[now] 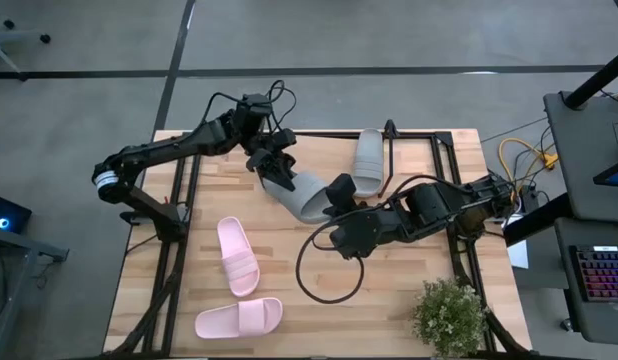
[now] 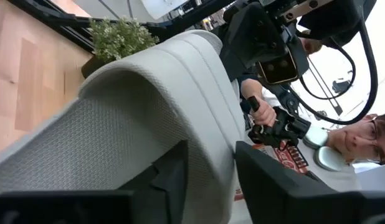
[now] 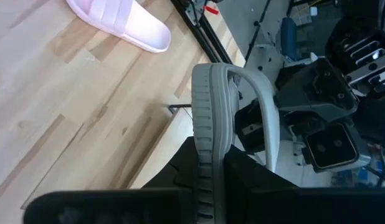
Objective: Pick and place slides into the shelf
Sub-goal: Put the gray slipper on the shelf
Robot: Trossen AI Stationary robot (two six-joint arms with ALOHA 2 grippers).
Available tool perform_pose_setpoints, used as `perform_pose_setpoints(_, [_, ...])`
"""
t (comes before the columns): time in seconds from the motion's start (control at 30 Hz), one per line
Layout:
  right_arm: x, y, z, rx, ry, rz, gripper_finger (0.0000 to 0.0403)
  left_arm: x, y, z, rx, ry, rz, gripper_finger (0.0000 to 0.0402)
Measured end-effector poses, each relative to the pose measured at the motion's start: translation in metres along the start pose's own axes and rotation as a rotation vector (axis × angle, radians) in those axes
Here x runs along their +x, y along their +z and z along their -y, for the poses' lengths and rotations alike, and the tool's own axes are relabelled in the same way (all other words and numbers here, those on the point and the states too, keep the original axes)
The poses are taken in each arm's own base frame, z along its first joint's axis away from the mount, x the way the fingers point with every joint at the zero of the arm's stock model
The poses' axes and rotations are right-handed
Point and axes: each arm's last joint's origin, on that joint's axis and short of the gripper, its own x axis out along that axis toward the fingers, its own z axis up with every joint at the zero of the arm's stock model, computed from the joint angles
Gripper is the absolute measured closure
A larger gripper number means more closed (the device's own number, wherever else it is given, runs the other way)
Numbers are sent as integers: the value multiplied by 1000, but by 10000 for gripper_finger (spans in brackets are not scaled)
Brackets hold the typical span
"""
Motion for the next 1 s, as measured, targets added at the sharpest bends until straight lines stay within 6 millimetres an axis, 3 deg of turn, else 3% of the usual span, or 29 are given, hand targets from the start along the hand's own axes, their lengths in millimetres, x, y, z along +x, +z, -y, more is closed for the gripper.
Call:
perform_pose_setpoints(0.27, [0, -1, 1, 5, -27, -23, 375, -7, 4, -1, 26, 30, 47, 241])
perform_pose_setpoints(1.0, [-21, -16, 11, 138, -116, -65, 375, -62, 20, -7, 111, 134, 232, 239])
